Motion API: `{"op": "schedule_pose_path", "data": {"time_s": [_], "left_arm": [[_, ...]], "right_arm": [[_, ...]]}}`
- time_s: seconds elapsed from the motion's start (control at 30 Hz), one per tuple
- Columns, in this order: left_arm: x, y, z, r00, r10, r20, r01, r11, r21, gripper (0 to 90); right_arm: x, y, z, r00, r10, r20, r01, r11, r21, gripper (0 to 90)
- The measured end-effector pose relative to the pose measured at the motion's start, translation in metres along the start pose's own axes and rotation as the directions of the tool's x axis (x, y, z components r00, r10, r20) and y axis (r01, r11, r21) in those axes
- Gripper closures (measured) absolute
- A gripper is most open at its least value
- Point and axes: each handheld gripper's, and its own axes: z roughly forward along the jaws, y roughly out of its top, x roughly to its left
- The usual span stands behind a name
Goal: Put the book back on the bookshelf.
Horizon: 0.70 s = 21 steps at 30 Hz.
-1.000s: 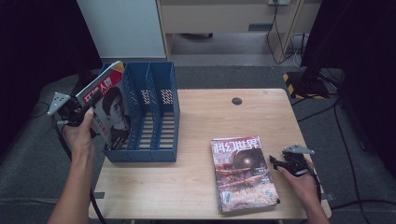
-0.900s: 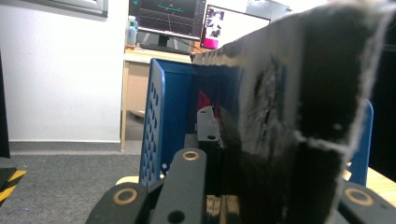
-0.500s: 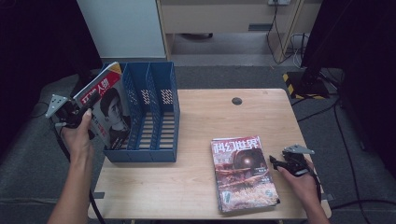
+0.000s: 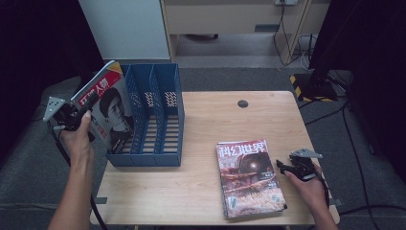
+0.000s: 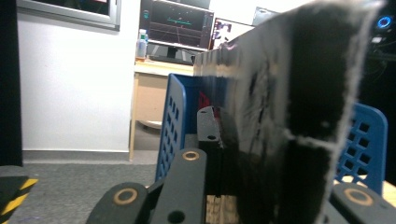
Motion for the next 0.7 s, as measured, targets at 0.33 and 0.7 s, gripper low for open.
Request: {"op": "schedule_pose_path", "data": {"time_s": [0.33,0.7], "left_arm": [[0.001,-0.013,0.006,0.9999,-0.002,-0.012,0.002,0.9999,-0.010,85.6],[0.004,-0.023,0.008,0.9997,-0.016,-0.021,0.016,0.9998,-0.010,85.3]], "right_arm": [[0.001,0.000,0.000,1.0000,0.001,0.000,-0.001,1.000,-0.001,36.5],[0.001,0.000,0.000,1.0000,0.002,-0.001,-0.002,1.000,-0.001,36.4]]}}
